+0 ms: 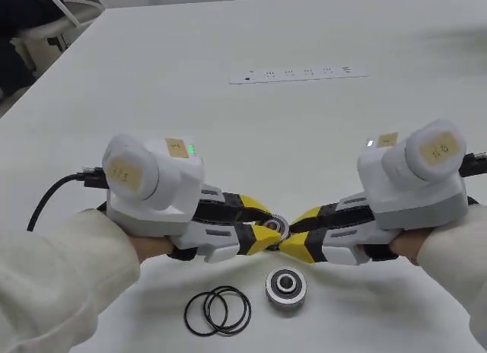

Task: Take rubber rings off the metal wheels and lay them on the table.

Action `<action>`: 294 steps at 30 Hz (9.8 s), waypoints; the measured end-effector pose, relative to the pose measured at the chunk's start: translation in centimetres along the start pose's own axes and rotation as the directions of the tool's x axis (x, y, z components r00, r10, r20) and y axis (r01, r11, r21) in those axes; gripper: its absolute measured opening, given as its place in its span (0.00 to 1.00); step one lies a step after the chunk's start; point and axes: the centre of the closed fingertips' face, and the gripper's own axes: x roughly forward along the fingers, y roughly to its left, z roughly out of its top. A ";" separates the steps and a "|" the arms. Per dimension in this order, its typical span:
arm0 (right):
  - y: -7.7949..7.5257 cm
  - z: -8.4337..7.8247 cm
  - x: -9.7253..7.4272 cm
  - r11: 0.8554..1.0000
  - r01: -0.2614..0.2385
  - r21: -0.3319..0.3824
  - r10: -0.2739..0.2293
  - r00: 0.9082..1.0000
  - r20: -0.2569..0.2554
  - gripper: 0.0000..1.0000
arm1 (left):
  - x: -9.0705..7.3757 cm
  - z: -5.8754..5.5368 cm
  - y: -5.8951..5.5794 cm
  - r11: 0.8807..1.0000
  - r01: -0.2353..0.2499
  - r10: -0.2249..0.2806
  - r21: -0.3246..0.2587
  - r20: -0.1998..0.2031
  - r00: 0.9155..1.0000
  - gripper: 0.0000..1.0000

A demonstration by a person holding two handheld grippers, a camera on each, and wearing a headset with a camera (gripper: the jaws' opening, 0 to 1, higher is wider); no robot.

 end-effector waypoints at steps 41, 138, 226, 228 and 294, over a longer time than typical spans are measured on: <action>-0.5 -0.3 -0.4 0.994 0.061 0.090 -0.062 0.998 0.010 0.00 | 0.3 -0.1 0.5 0.999 -0.030 0.030 0.010 0.028 0.999 0.14; 0.0 2.7 -1.7 0.950 -0.011 0.312 -0.038 0.988 0.151 0.00 | -0.6 0.2 -1.1 0.996 0.002 0.004 0.091 -0.069 0.998 0.23; 11.4 3.8 -1.0 0.927 -0.308 0.216 0.308 0.951 0.031 0.00 | -21.0 -1.6 -6.3 0.960 -0.250 0.254 -0.124 0.019 0.967 0.78; 11.4 3.3 -0.9 0.927 -0.306 0.219 0.309 0.951 0.020 0.00 | -20.9 -1.8 -6.4 0.961 -0.249 0.253 -0.124 0.014 0.967 0.78; 9.5 1.0 -0.2 0.960 -0.206 0.189 0.221 0.973 -0.061 0.05 | -21.5 -2.2 -5.9 0.950 -0.277 0.282 -0.142 0.017 0.959 0.76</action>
